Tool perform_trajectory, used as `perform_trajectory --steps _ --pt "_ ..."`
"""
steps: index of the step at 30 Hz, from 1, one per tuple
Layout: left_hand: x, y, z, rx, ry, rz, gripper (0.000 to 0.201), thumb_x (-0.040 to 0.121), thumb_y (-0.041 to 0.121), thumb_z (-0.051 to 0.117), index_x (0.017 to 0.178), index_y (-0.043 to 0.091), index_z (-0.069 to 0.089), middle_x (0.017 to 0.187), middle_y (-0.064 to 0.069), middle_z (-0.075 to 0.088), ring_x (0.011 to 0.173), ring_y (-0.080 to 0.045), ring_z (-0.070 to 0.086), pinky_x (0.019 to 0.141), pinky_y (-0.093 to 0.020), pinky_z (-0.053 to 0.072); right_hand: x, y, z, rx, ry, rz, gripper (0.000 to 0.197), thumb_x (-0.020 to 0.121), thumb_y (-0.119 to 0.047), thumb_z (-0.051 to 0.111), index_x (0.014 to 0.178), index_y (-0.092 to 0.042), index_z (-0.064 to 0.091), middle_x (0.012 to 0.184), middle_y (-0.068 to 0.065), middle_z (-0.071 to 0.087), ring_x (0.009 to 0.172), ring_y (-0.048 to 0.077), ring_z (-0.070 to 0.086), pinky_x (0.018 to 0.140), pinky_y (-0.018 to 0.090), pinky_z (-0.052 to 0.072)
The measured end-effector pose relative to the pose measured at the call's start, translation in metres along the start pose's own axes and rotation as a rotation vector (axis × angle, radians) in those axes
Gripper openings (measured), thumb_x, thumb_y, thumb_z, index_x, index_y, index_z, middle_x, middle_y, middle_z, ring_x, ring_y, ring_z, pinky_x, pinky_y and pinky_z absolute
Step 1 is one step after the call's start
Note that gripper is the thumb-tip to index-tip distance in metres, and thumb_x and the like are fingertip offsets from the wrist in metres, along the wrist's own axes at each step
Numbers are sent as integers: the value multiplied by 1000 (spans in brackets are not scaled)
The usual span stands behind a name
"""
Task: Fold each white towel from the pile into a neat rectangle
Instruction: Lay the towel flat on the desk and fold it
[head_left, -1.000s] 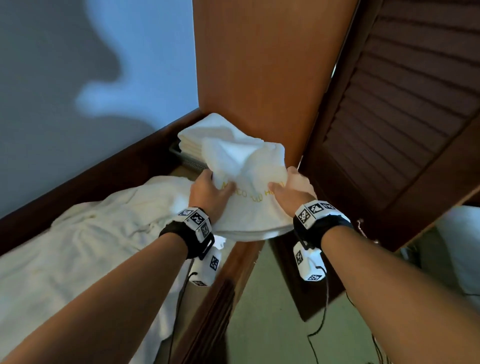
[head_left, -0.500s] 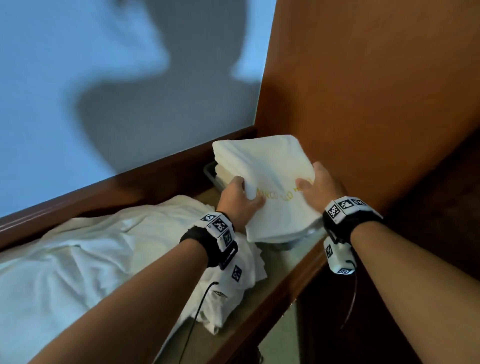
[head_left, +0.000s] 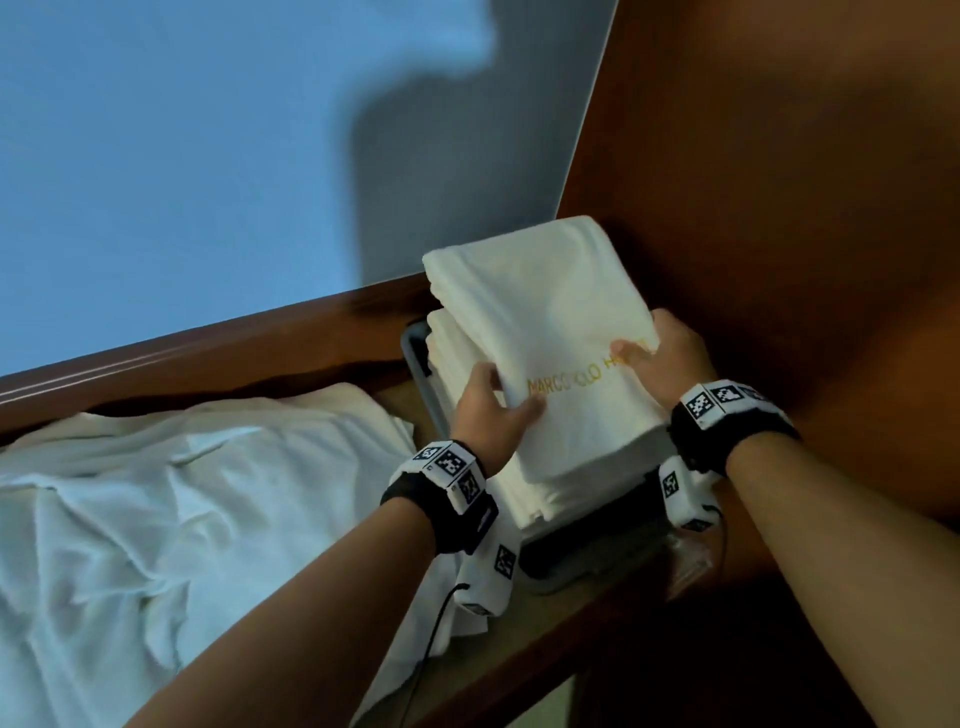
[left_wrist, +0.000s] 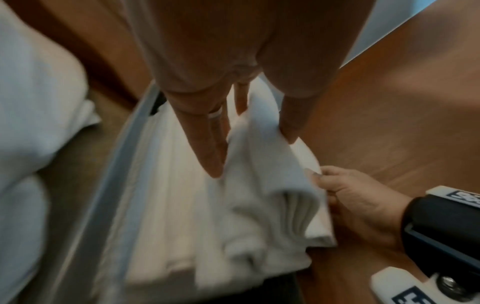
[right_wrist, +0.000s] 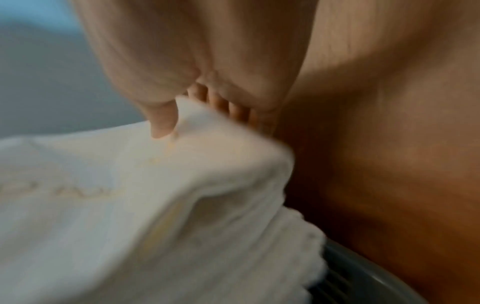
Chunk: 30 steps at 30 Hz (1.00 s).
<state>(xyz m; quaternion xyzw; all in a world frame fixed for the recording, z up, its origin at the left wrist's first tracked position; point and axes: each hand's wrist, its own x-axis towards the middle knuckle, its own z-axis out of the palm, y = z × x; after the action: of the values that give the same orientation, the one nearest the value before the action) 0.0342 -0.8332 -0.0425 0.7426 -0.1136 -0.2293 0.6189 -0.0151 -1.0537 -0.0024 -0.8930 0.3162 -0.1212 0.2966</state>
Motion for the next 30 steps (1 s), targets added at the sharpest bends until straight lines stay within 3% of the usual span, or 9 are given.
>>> perform_trajectory --steps 2,4,11,16,18,20,23,27,30 --pt "-5 -18 6 -4 -67 -173 49 86 26 77 121 14 44 109 0 59 97 -24 65 75 -56 60 1 30 18 -72 -162 82 32 92 -32 65 118 -15 57 115 7 66 101 29 62 82 33 45" --pt "-7 -28 10 -7 -74 -214 48 87 23 77 122 12 46 105 1 60 94 -23 67 71 -56 61 -3 56 32 -147 -281 167 35 96 -36 58 124 -15 54 120 10 64 105 30 61 83 34 45" --pt "-20 -25 22 -103 -9 -240 47 84 14 80 119 14 47 91 -3 67 83 -23 71 71 -57 60 0 81 28 -68 -154 109 31 102 -22 50 130 -11 52 123 15 61 107 34 58 84 35 43" --pt "-21 -31 29 -16 26 -217 57 79 32 85 120 18 47 101 -4 66 88 -21 69 78 -48 61 -4 93 31 -239 -205 153 39 99 -30 54 135 -13 50 131 18 55 114 37 52 94 43 45" --pt "-5 -30 19 187 156 -102 71 81 49 78 134 16 44 124 -8 59 109 -23 61 94 -40 53 -8 82 33 -371 -95 86 49 95 -33 58 140 -18 46 139 13 45 123 36 42 99 48 40" --pt "14 -23 1 435 260 101 78 87 58 66 146 15 36 143 -9 43 131 -27 44 109 -42 39 -17 64 36 -386 22 -69 49 92 -38 60 135 -18 52 138 8 46 121 34 41 98 49 38" --pt "51 -6 -19 938 121 380 81 93 68 46 155 20 26 160 -9 25 147 -34 21 118 -49 20 -39 42 47 -360 -59 -217 62 86 -63 48 132 -23 56 139 4 48 123 33 44 100 49 38" --pt "106 -1 -45 1468 -195 303 90 84 87 15 159 38 -2 167 5 -15 153 -31 -15 121 -56 -4 -41 30 65 -400 -379 -114 101 64 -94 16 151 -43 24 164 1 12 147 35 14 115 63 14" --pt "134 -6 -63 1514 -269 228 95 77 93 12 155 45 -13 165 8 -22 153 -30 -15 120 -59 -2 -25 28 79 -406 -491 -81 104 61 -100 21 152 -52 2 166 -1 -12 150 36 -8 115 68 -1"
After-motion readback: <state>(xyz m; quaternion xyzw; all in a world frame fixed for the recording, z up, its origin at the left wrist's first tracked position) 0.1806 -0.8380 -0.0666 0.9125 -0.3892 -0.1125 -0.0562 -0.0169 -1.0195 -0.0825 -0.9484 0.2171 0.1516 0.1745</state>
